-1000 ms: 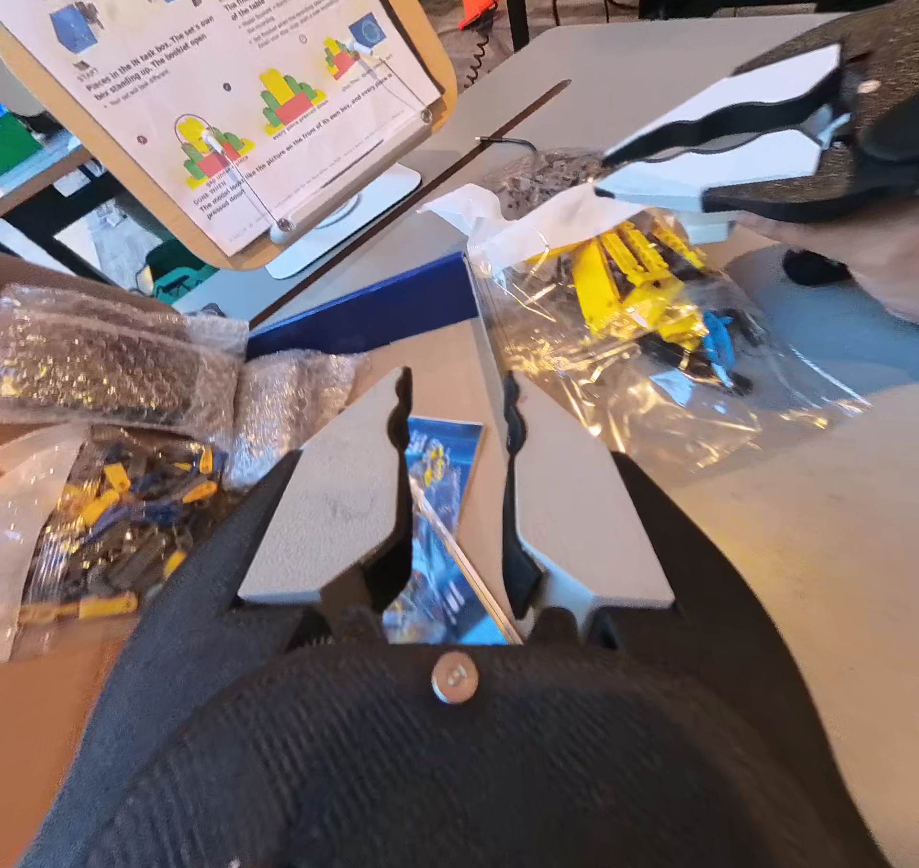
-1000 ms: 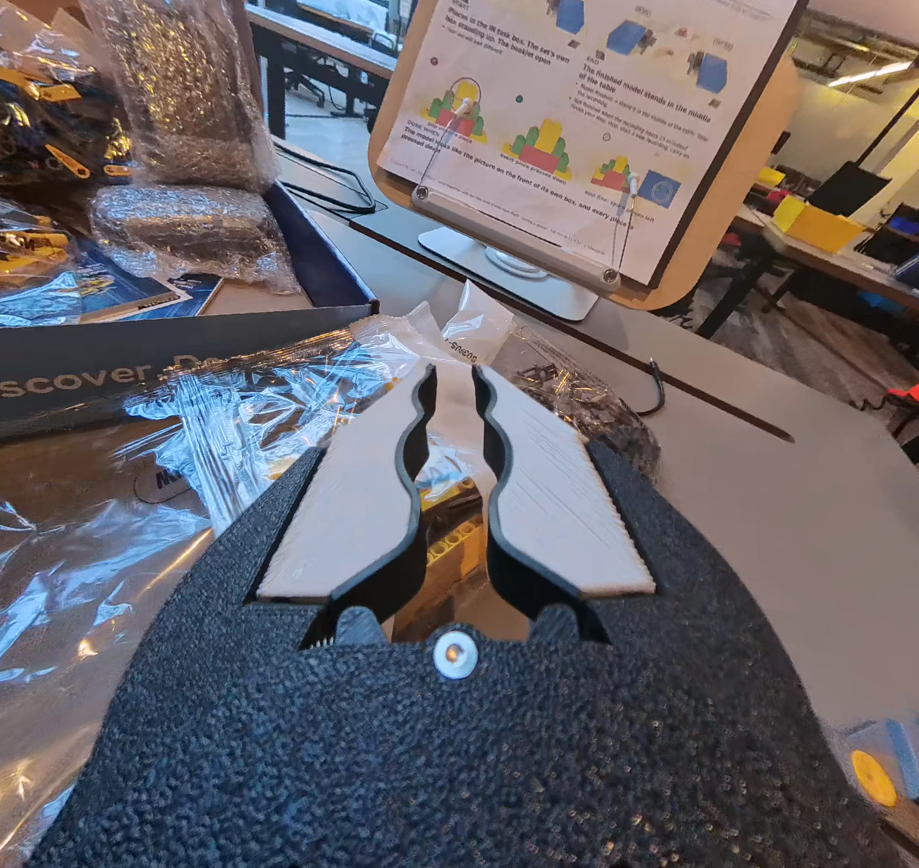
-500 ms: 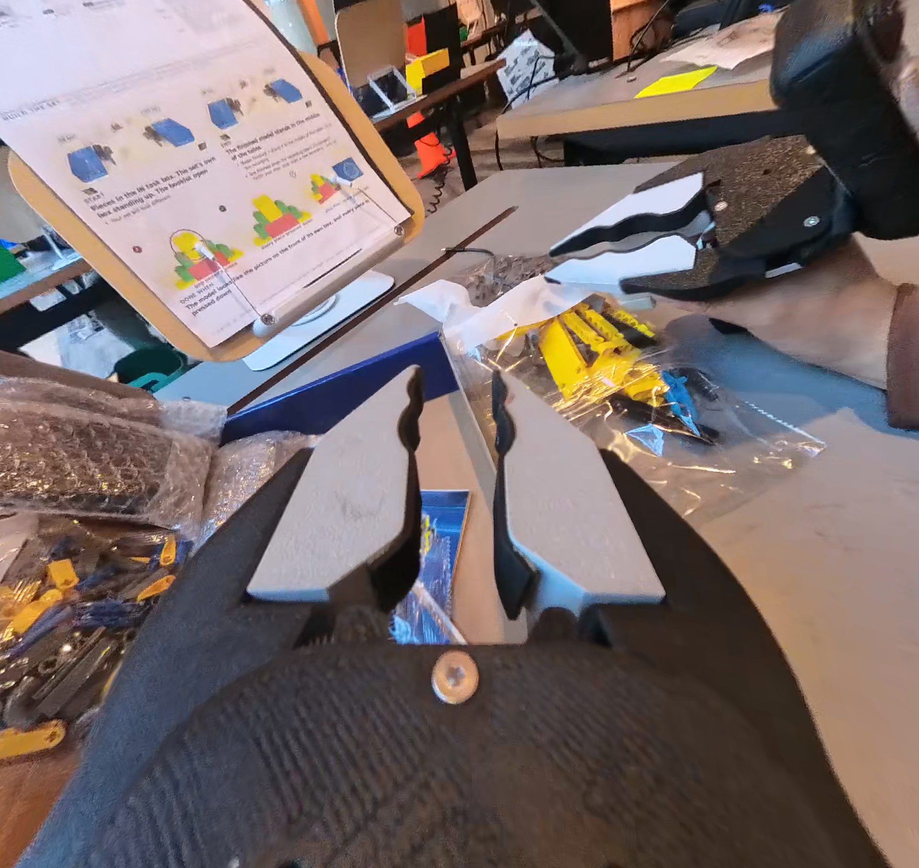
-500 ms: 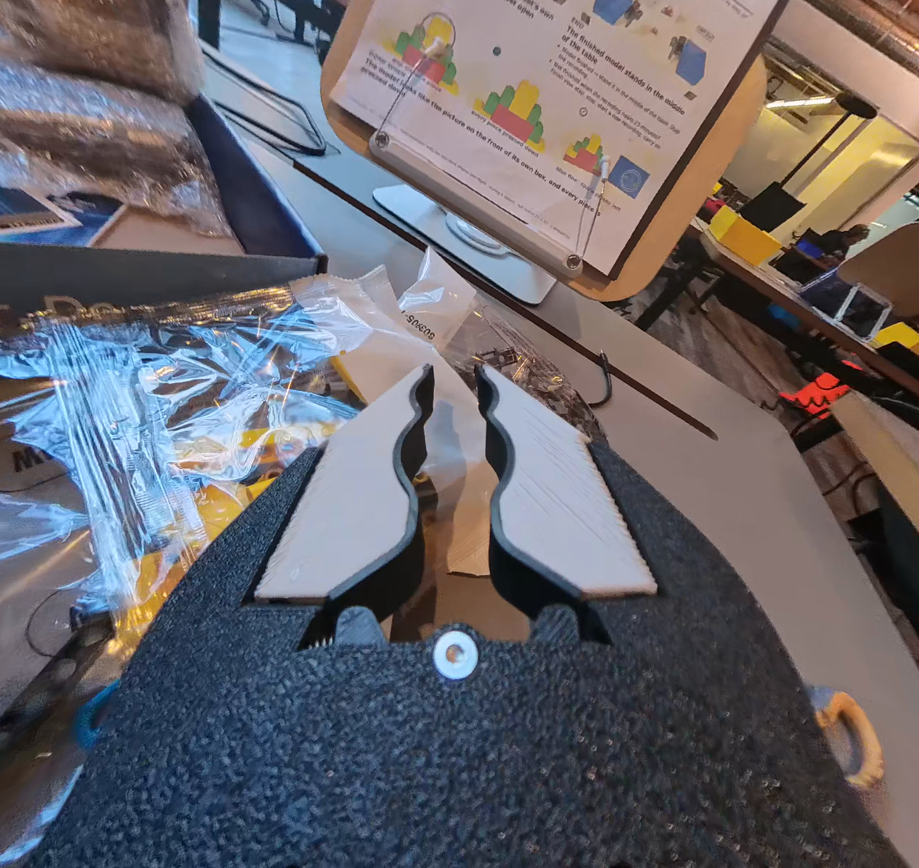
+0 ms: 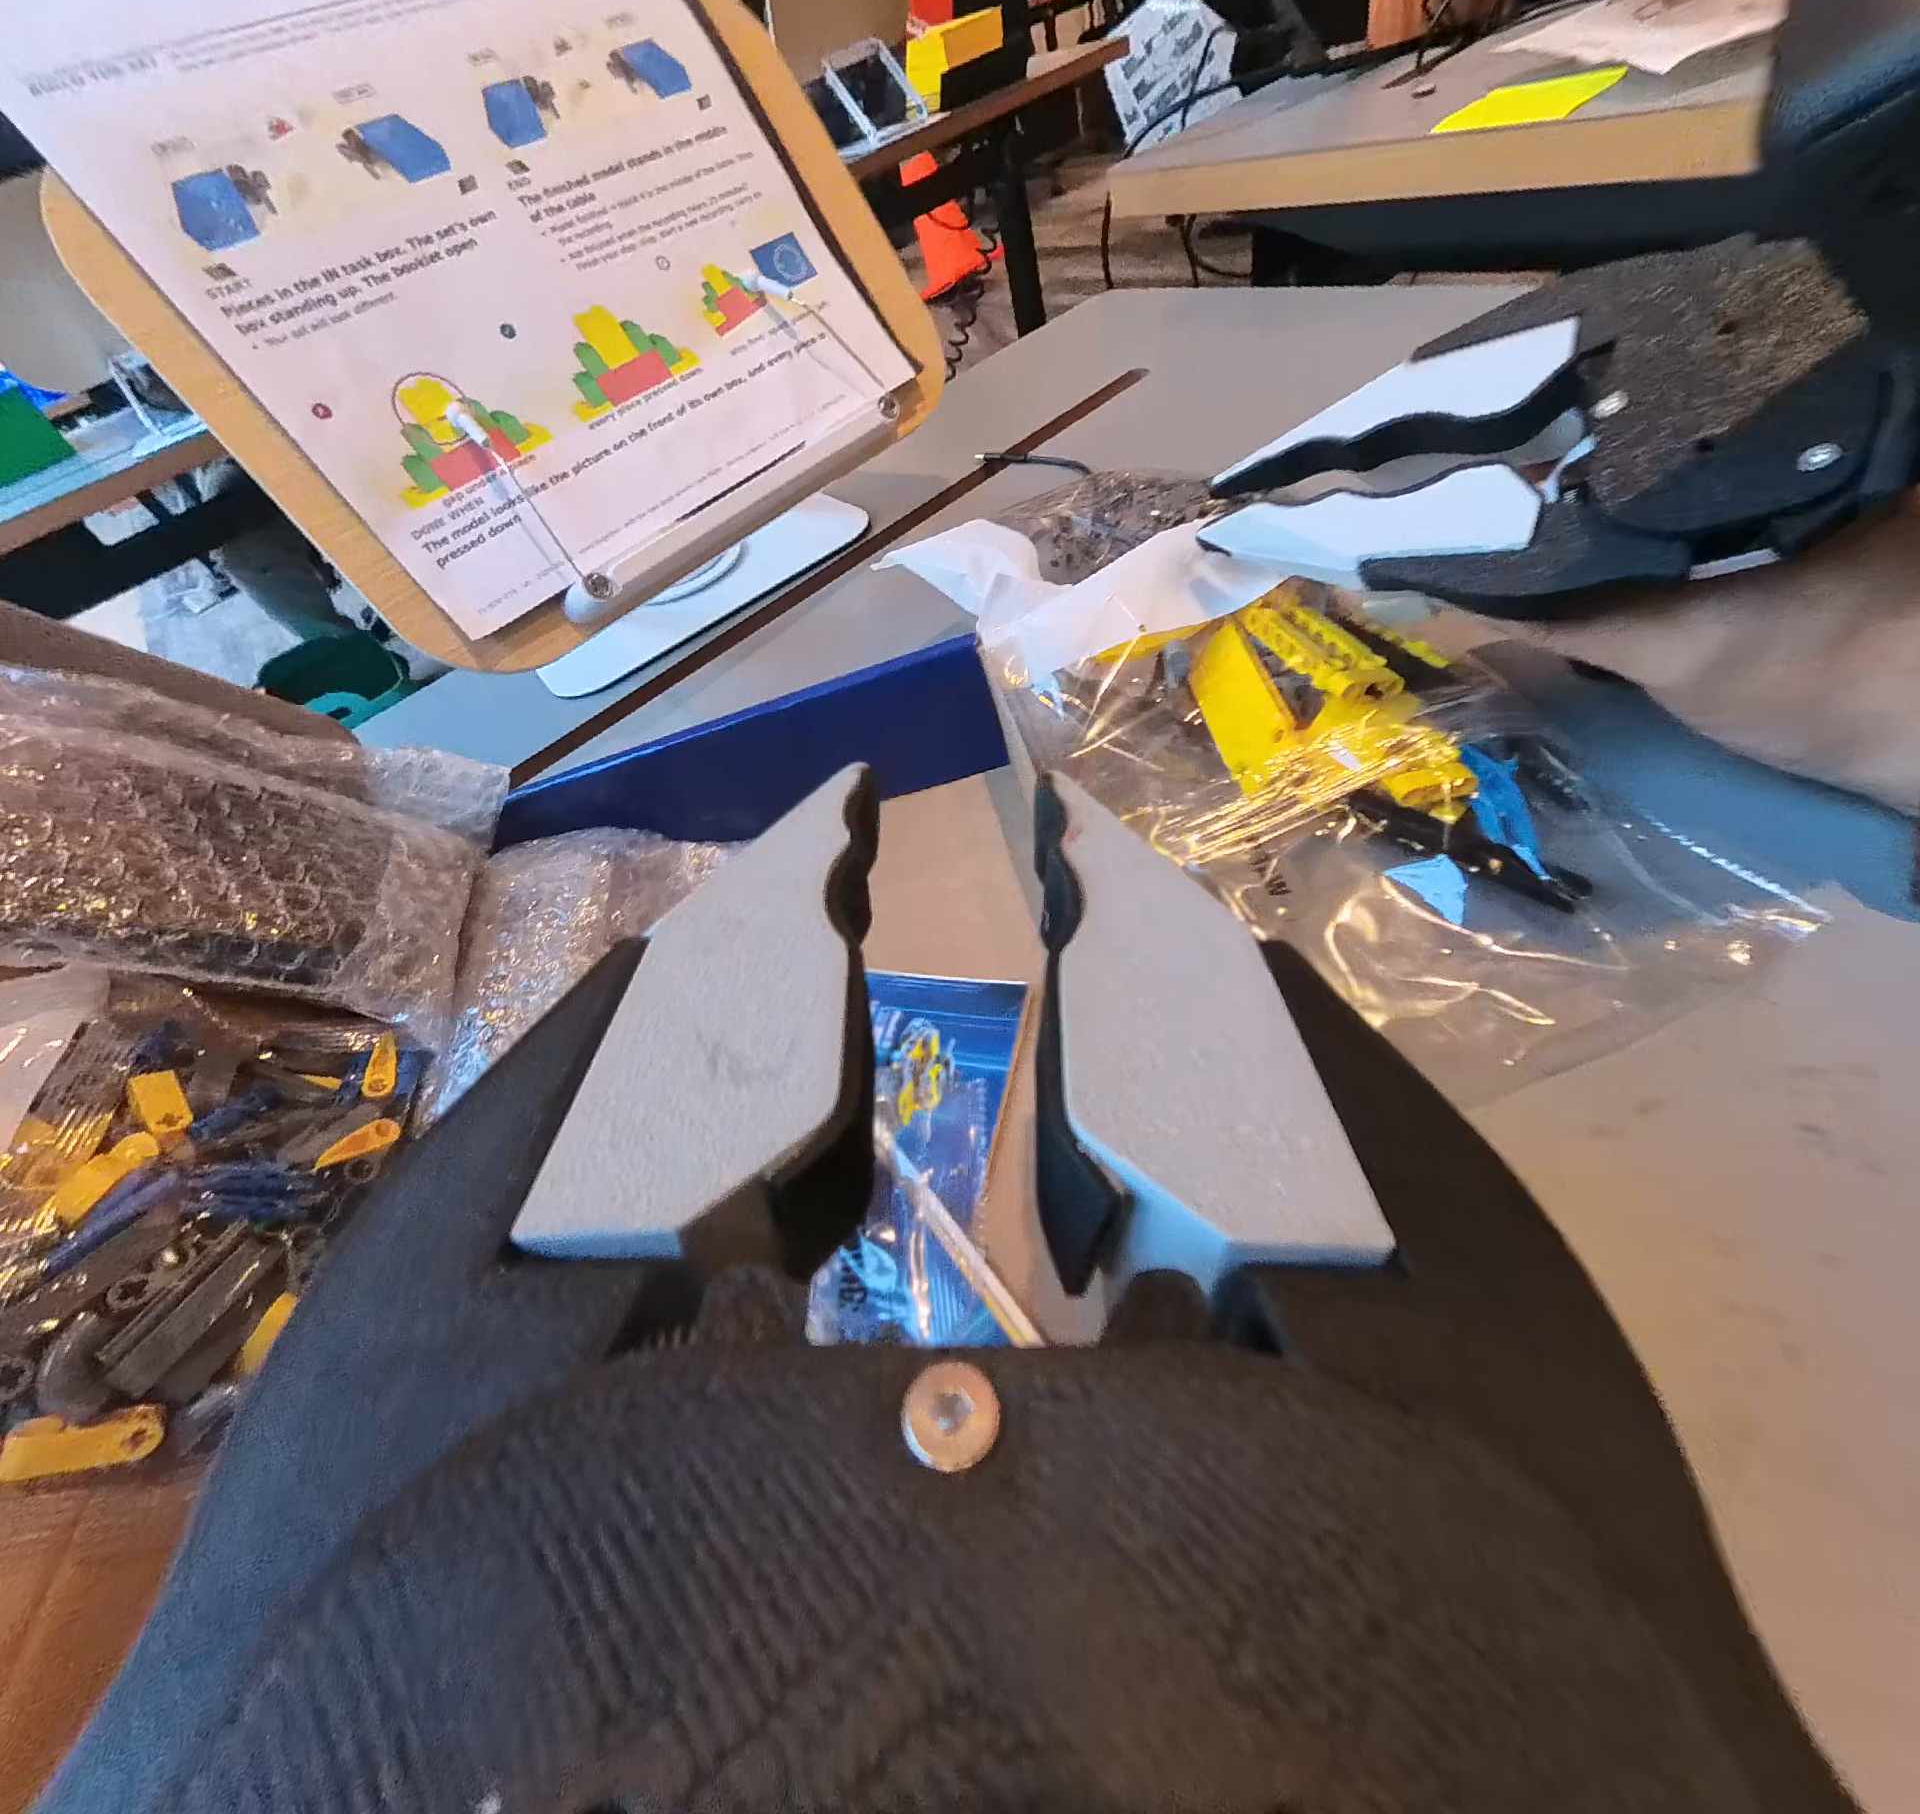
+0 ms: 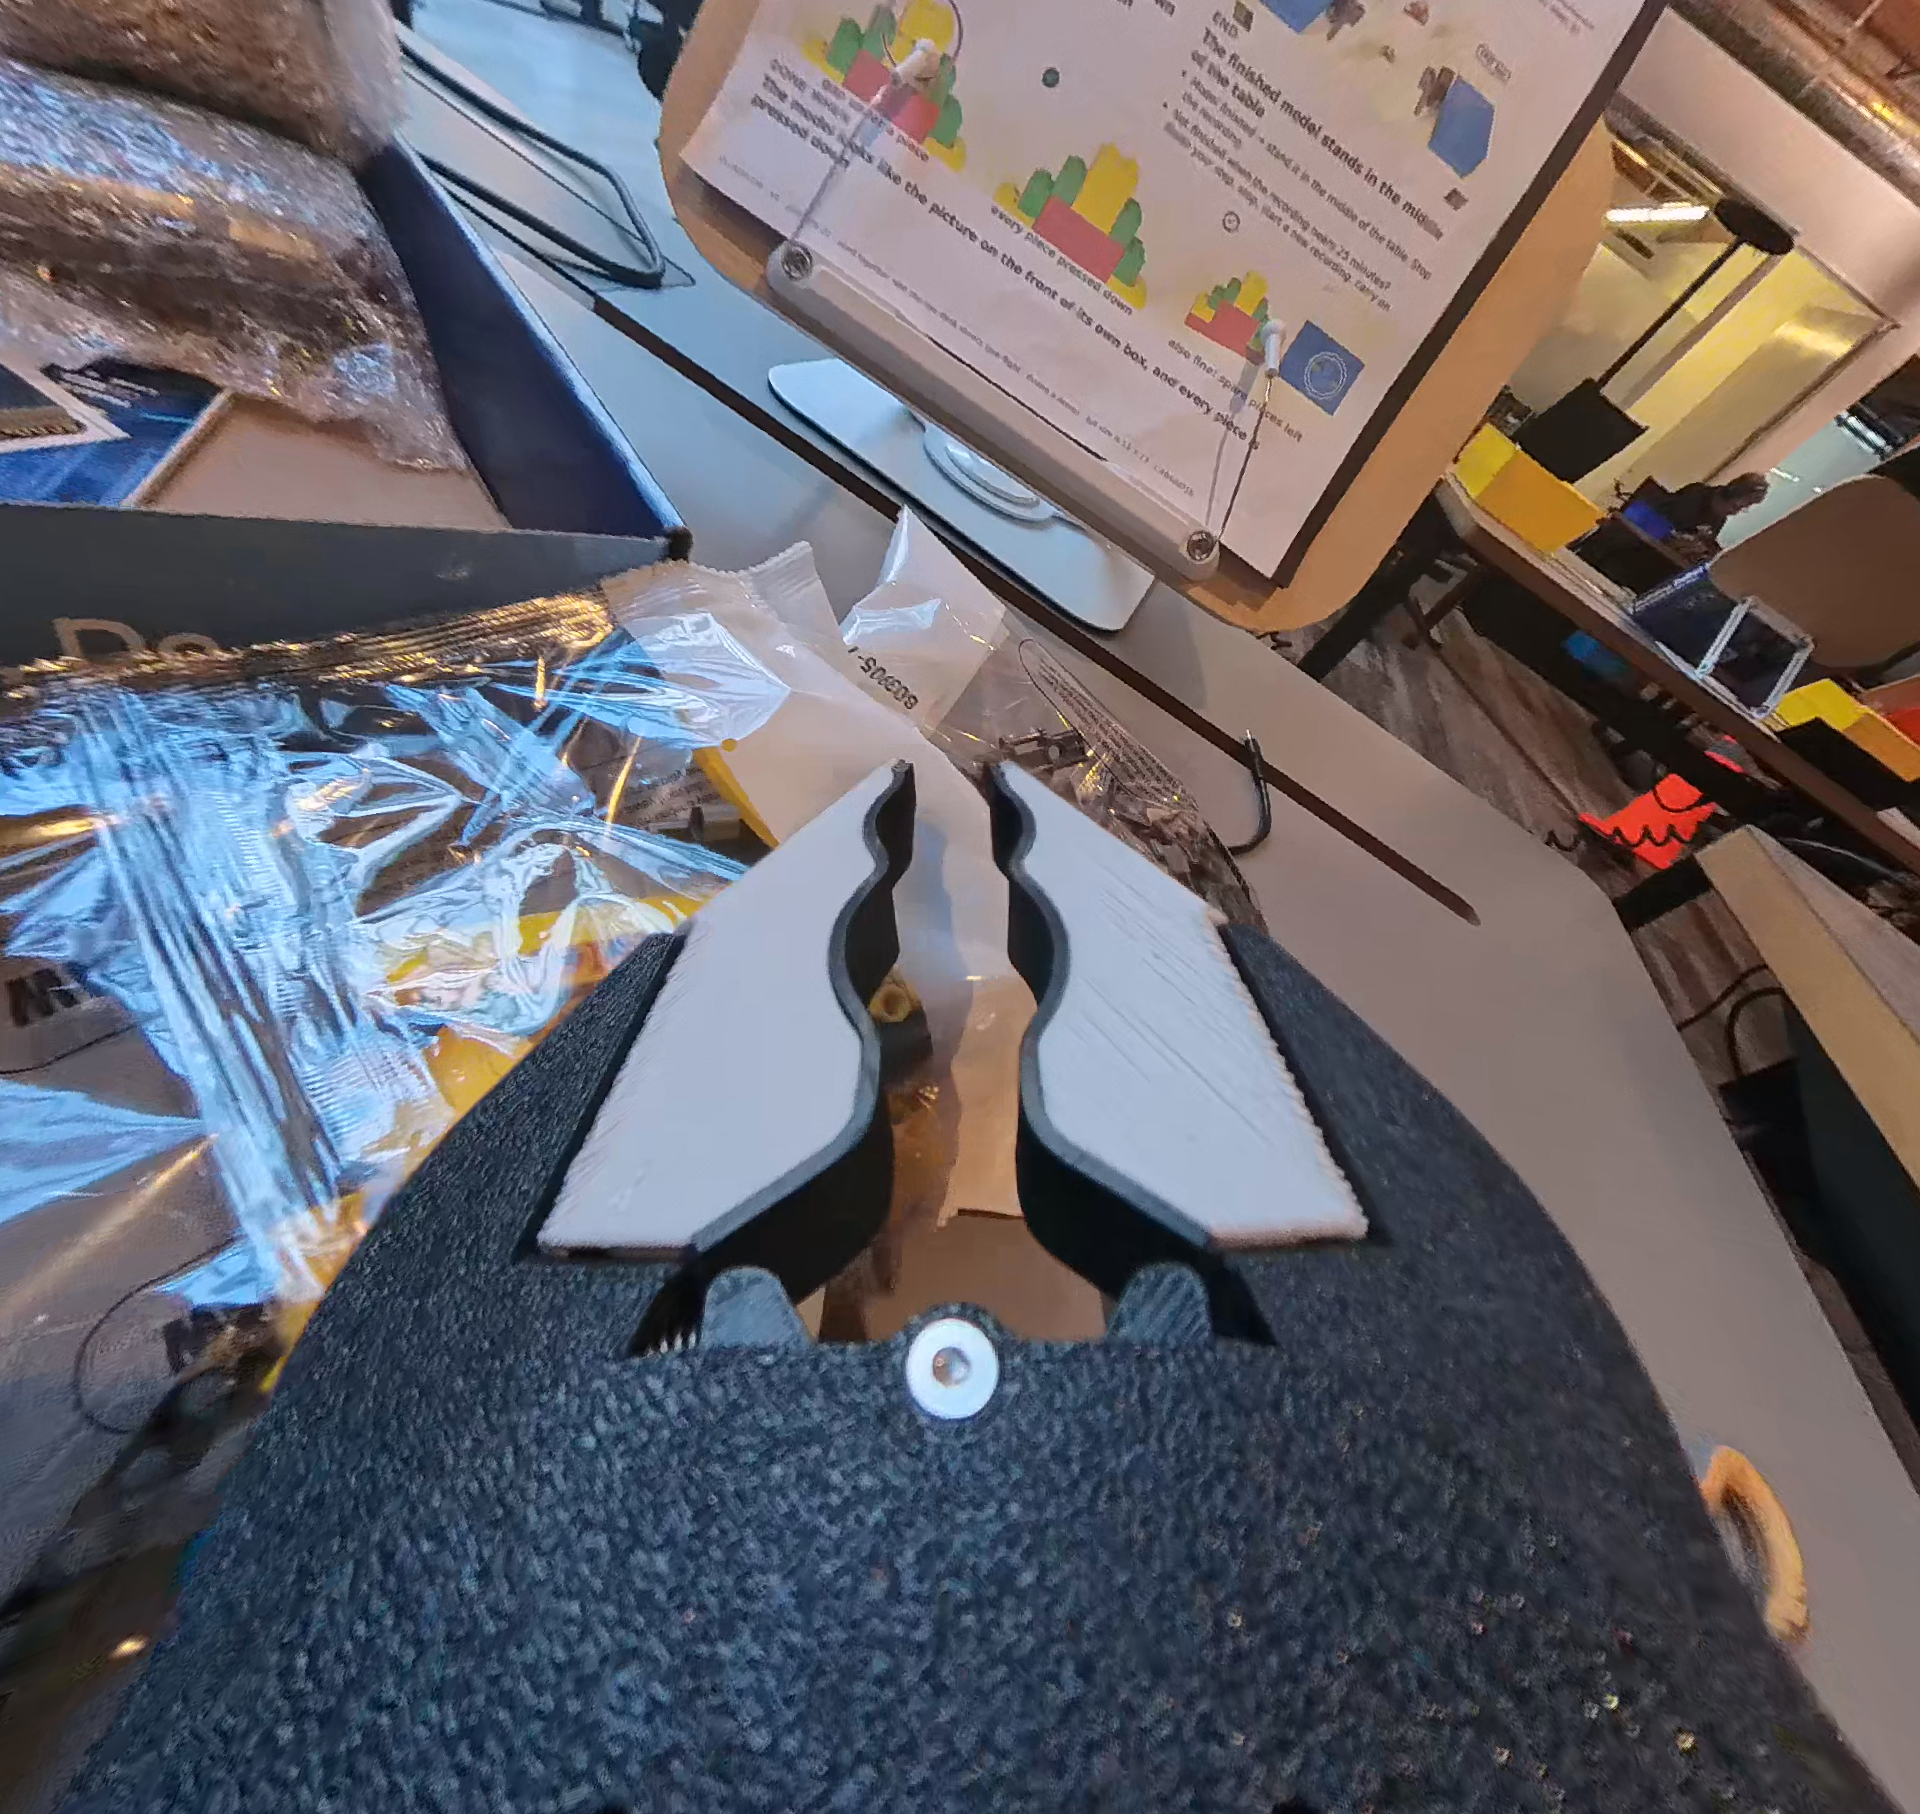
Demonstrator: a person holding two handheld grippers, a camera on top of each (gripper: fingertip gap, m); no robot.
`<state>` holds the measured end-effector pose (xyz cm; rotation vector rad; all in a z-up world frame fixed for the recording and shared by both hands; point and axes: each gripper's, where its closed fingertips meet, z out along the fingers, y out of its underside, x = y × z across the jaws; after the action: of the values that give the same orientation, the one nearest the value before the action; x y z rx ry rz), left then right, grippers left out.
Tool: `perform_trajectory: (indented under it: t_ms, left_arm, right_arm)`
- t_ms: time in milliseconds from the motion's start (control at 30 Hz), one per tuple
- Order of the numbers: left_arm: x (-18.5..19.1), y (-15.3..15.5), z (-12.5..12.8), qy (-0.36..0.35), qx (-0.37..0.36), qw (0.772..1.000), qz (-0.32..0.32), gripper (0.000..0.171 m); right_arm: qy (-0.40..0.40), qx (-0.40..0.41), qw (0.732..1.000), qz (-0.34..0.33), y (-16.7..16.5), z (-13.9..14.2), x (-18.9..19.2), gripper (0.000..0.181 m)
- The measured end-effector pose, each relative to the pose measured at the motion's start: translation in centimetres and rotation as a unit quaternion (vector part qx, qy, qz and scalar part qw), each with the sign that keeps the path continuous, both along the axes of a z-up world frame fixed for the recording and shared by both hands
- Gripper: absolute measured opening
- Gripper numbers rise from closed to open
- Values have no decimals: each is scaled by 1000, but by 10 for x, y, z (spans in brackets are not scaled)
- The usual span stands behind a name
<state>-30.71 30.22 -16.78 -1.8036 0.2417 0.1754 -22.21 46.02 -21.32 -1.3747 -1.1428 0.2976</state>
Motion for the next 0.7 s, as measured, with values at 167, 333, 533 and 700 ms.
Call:
perform_trajectory:
  t_ms: [167,333,533,700]
  left_arm:
    - [-6,2,-9,-16,-18,1000,7,26]
    - [-7,3,-12,-14,-24,1000,13,25]
    - [-7,4,-16,-6,-30,999,14,24]
    - [-6,5,-18,-13,-34,999,11,24]
  right_arm:
    - [30,4,998,60,-15,12,-10,12]
    - [31,48,992,117,-9,26,-24,11]
    - [83,-23,975,205,-22,40,-29,11]
    - [70,-30,974,213,-31,37,-28,13]
